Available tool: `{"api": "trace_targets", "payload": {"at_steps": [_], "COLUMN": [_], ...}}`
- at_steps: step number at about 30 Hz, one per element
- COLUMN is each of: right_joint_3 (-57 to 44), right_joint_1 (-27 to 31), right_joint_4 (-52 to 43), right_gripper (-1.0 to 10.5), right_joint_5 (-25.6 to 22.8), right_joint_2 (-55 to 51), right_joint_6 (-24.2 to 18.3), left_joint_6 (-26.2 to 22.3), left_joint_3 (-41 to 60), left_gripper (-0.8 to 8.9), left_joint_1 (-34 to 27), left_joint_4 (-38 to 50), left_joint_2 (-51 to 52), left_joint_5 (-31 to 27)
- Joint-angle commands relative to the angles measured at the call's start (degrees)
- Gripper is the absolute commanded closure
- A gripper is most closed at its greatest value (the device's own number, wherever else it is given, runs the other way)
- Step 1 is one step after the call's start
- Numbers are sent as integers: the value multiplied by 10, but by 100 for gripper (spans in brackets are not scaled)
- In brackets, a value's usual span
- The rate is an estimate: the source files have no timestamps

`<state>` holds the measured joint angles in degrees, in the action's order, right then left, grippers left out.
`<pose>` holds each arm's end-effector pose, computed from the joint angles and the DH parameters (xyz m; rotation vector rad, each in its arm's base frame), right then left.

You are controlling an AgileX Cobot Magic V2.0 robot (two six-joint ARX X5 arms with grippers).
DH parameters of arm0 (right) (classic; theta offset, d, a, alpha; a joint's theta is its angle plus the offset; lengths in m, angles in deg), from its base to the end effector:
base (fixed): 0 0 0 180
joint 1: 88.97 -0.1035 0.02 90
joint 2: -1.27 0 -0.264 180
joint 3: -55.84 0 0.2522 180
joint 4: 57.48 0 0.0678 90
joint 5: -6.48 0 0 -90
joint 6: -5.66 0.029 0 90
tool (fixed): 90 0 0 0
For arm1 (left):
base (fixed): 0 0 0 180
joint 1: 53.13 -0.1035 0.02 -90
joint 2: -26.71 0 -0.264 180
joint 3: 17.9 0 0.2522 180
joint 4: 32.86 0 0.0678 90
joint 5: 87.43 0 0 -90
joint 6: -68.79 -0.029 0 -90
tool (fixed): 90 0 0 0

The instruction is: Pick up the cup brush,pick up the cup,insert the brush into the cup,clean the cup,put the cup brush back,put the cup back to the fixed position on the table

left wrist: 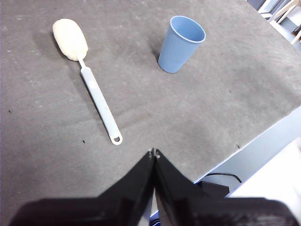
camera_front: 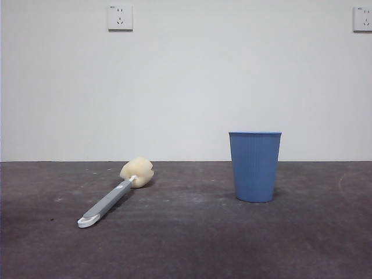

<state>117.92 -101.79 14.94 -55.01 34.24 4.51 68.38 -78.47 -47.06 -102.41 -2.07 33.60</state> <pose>0.0815 0.0327 0.3059 0.0871 0.7576 0.6936 0.0742 -0.0229 0.3067 -0.1382 0.6522 -0.6259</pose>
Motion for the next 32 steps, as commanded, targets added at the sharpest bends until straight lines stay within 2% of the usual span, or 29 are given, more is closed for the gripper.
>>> {"api": "trace_targets", "payload": {"at_steps": [1, 4, 5, 7, 12, 15, 19, 24, 28, 32], "right_joint_3": [2, 2, 2, 2, 2, 2, 2, 2, 2, 2], "right_joint_1": [-2, -2, -2, -2, -2, -2, -2, -2, -2, -2], "right_joint_4": [-2, -2, -2, -1, 2, 2, 2, 2, 2, 2], "right_gripper": [811, 504, 410, 347, 348, 348, 349, 349, 349, 349], "right_joint_5": [0, -1, -1, -1, -1, -1, -1, -1, -1, -1], "right_joint_2": [3, 5, 6, 8, 11, 11, 12, 12, 12, 12], "right_joint_6": [-9, -2, 3, 7, 7, 7, 7, 7, 7, 7], "left_joint_6": [-11, -11, -10, -7, -6, 17, 21, 56, 88, 114], "left_joint_3": [-2, -2, -2, -2, -2, -2, -2, -2, -2, -6], "left_gripper": [642, 308, 259, 256, 256, 256, 256, 256, 256, 256], "left_joint_1": [1, 1, 1, 1, 1, 1, 4, 32, 76, 143], "left_joint_4": [-4, -5, -5, -5, 0, 19, 44, 99, 166, 214], "left_joint_2": [0, -1, -1, -1, -3, -14, -46, -99, -153, -231], "left_joint_5": [3, 2, 2, 2, 2, 0, 0, -16, -59, -150]}}
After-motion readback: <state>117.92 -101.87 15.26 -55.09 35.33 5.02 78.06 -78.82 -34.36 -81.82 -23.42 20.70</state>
